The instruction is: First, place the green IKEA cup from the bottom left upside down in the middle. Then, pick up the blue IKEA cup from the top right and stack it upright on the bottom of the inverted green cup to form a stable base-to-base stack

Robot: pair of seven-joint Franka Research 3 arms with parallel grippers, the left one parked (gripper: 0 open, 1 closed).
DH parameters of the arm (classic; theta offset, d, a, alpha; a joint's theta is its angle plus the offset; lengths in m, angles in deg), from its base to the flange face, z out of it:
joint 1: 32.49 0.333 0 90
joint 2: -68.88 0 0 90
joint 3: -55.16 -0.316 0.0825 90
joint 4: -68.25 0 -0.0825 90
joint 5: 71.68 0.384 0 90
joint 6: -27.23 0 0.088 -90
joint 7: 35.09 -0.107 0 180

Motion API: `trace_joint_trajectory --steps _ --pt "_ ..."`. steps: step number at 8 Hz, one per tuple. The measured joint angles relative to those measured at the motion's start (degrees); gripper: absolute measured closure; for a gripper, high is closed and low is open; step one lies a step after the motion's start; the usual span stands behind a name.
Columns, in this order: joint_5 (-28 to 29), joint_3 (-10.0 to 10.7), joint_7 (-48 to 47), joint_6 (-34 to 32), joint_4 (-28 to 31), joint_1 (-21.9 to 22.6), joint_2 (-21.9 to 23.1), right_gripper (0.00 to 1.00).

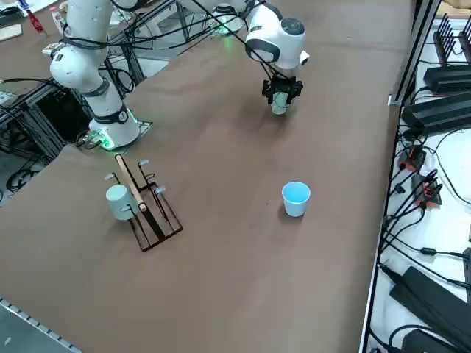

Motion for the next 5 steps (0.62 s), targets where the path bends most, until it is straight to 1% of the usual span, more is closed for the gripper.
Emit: trace_joint_trajectory --steps 1,3,4,5 --pt "-0.23 0.0 -0.43 0.38 -0.14 -0.01 0.35 0.19" --pt "-1.88 0.0 -1.99 0.59 -0.64 -0.15 1.4 0.44" --pt "-2.19 0.02 -2.79 0.79 -0.64 -0.17 1.34 0.4" --pt "-2.23 0.05 -3.18 1.14 -0.62 -0.19 0.97 0.25"
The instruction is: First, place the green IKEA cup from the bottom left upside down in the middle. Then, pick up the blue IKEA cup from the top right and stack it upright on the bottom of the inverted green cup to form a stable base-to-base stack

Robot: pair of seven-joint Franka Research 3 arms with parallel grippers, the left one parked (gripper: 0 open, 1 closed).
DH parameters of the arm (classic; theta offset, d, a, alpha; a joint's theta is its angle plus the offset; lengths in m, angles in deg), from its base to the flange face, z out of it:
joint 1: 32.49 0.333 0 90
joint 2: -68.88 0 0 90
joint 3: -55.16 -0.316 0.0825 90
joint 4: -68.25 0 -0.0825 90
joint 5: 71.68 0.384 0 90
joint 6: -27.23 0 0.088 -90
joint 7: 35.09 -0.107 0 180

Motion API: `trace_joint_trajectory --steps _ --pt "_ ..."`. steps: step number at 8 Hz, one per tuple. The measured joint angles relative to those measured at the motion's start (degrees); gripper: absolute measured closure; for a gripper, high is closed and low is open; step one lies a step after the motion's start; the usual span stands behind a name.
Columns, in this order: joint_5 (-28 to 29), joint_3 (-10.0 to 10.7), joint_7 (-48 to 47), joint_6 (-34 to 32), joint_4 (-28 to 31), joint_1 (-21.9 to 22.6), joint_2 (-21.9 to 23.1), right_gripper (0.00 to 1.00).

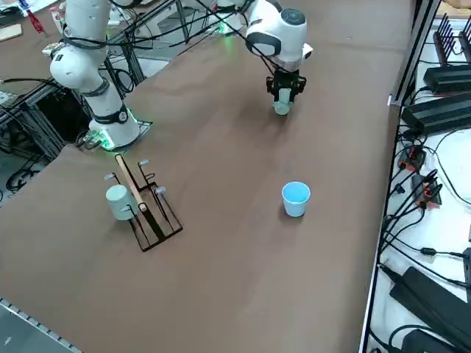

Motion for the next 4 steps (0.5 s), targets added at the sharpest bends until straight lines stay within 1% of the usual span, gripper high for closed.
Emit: trace_joint_trajectory --steps 1,2,3,4 --pt "-0.02 0.01 -0.23 0.54 0.07 -0.01 -0.51 0.06" --pt "-0.04 0.01 -0.42 0.93 0.14 -0.01 -0.89 0.04" --pt "-0.06 0.01 -0.53 1.28 0.22 -0.01 -1.12 0.01" --pt "-0.09 0.01 -0.68 2.06 0.32 0.02 -1.51 0.0"
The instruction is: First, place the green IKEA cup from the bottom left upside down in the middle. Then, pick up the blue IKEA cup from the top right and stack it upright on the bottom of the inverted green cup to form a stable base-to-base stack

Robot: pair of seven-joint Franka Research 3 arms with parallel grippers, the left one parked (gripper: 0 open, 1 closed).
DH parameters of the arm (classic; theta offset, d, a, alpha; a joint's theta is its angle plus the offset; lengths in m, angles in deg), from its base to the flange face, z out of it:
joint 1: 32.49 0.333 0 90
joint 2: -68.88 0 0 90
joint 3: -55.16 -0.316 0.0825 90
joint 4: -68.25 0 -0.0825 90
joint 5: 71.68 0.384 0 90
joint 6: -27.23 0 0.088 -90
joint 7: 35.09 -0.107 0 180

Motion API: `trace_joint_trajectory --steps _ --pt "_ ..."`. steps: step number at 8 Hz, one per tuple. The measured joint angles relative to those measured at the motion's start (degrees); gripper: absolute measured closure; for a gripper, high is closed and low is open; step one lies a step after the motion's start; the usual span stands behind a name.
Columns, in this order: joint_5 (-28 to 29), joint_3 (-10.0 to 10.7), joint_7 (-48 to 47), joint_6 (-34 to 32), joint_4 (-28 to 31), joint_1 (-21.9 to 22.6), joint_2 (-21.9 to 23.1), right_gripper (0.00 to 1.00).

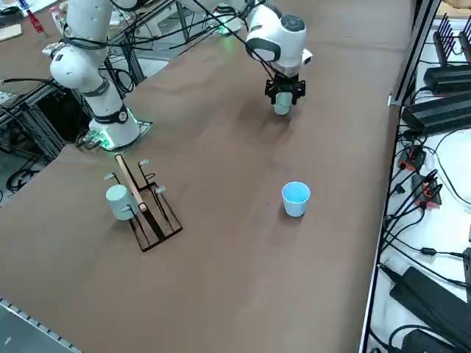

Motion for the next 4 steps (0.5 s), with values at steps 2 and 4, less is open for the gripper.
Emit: trace_joint_trajectory --steps 2,4 --pt "-0.1 -0.06 -0.35 1.67 0.74 0.17 -0.65 0.0" --pt "-0.16 -0.25 -0.55 3.18 1.77 0.41 -0.9 0.02"
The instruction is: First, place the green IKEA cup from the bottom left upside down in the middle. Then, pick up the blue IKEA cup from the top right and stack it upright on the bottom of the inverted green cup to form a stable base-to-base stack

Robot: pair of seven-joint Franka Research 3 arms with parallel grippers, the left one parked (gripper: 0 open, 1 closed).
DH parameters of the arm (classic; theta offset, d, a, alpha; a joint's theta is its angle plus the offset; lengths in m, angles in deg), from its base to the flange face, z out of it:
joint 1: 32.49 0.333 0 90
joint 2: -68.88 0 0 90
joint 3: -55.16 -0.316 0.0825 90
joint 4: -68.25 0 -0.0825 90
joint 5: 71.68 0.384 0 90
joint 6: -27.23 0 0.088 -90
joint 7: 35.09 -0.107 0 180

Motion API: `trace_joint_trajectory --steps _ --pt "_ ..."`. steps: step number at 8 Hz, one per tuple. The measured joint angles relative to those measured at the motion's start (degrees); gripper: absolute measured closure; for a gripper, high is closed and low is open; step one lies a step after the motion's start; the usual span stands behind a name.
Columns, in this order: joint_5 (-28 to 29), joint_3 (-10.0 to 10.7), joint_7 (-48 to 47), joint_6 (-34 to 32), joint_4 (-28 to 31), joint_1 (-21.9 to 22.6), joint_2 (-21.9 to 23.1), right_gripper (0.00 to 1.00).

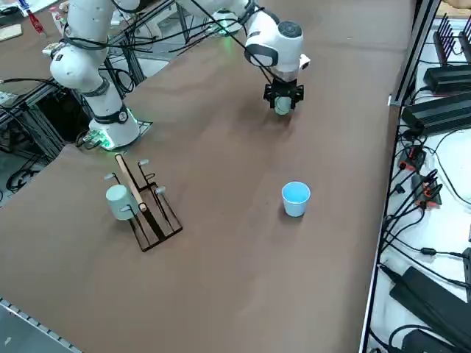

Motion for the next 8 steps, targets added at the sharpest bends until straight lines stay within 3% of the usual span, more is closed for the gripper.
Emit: trace_joint_trajectory --steps 2,6,8 --pt "-0.5 -0.14 -0.13 0.47 0.1 0.21 0.19 0.11" --pt "-0.78 -0.39 -0.33 0.73 -0.19 0.31 0.55 0.12" --pt "-4.4 0.05 -2.0 -2.0 -1.78 0.18 2.02 0.12"
